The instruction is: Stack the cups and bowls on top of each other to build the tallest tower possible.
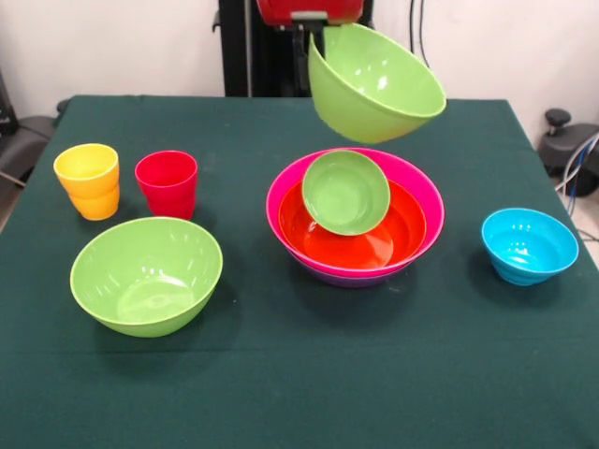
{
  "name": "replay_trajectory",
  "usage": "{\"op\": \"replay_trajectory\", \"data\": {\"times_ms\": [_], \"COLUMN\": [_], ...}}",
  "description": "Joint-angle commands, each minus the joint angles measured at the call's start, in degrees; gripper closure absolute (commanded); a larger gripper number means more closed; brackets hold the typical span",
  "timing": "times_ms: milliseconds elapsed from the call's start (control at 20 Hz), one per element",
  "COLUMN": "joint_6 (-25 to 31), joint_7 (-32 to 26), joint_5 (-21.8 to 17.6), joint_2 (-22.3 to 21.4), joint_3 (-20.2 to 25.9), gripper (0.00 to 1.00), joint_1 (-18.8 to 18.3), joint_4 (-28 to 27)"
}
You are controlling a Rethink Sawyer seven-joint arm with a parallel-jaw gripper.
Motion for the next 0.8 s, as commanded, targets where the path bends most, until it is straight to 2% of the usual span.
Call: {"op": "replay_trajectory", "data": {"times_ms": [50,300,800], "joint_6": [-2.77,-7.71,-10.61], "joint_7": [3.91,4.05,2.58], "joint_5": [-3.97,-5.44,-6.26], "joint_2": [8.58,13.54,17.32], "joint_3": [-0.3,-1.8,-0.98], "gripper": [1.0,1.0,1.0], "joint_1": [2.4,3.23,1.3], "joint_4": [-4.23,-5.98,-7.43]}}
